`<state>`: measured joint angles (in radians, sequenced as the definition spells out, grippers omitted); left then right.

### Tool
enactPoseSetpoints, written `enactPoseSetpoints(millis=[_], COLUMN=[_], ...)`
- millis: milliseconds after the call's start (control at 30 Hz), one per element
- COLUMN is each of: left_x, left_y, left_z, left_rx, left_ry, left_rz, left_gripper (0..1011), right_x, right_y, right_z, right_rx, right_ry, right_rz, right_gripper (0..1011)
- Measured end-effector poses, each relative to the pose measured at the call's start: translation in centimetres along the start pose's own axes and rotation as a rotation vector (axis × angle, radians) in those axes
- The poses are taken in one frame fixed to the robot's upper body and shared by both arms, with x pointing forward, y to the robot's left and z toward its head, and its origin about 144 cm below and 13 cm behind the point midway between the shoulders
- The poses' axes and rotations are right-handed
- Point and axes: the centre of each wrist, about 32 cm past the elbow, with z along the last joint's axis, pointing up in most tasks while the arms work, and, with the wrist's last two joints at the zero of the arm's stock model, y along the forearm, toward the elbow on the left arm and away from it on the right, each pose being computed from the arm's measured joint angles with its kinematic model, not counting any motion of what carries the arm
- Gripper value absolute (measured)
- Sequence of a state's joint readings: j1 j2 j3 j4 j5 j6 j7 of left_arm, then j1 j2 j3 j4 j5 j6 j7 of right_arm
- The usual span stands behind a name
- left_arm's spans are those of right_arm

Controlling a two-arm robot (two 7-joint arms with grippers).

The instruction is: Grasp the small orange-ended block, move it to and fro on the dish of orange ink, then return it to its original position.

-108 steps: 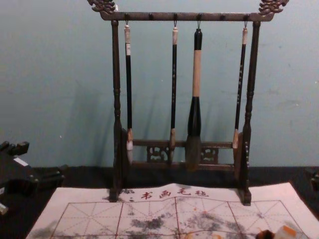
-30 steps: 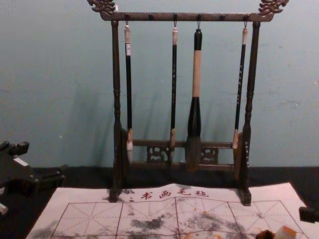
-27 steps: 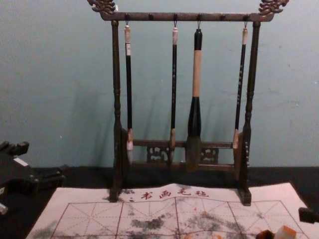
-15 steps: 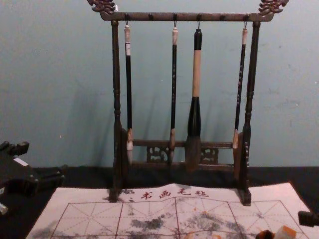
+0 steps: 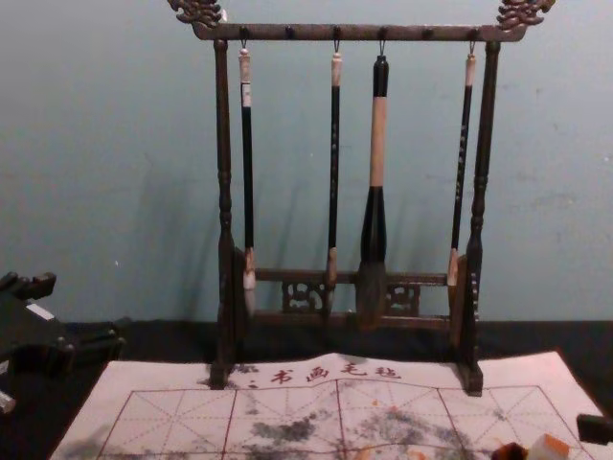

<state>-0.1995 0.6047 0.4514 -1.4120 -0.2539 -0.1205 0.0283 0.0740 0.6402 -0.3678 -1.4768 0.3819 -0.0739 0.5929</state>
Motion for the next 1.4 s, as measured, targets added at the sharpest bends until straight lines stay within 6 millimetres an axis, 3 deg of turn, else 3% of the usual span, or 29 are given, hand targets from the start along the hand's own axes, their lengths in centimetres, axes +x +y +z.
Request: enactPoseSetpoints(millis=[700,933,1400], left_x=[0.0,0.0,0.0], left_y=[0.0,0.0,0.0], left_z=[0.0,0.0,0.0], left_rx=[0.0,0.0,0.0], left_ry=[0.0,0.0,0.0], left_rz=[0.0,0.0,0.0], left_gripper=[1001,1001,1001], right_x=[0.03,0.02,0.03], right_y=[-0.02,-0.02,-0.02], right_z=[0.01,0.01,0.01], right_rx=[-0.003,-0.003,-0.001], right_ry=[-0.002,-0.003,-0.002], right_rz=[0.003,0.003,0.002], right_gripper=[1002,868,446])
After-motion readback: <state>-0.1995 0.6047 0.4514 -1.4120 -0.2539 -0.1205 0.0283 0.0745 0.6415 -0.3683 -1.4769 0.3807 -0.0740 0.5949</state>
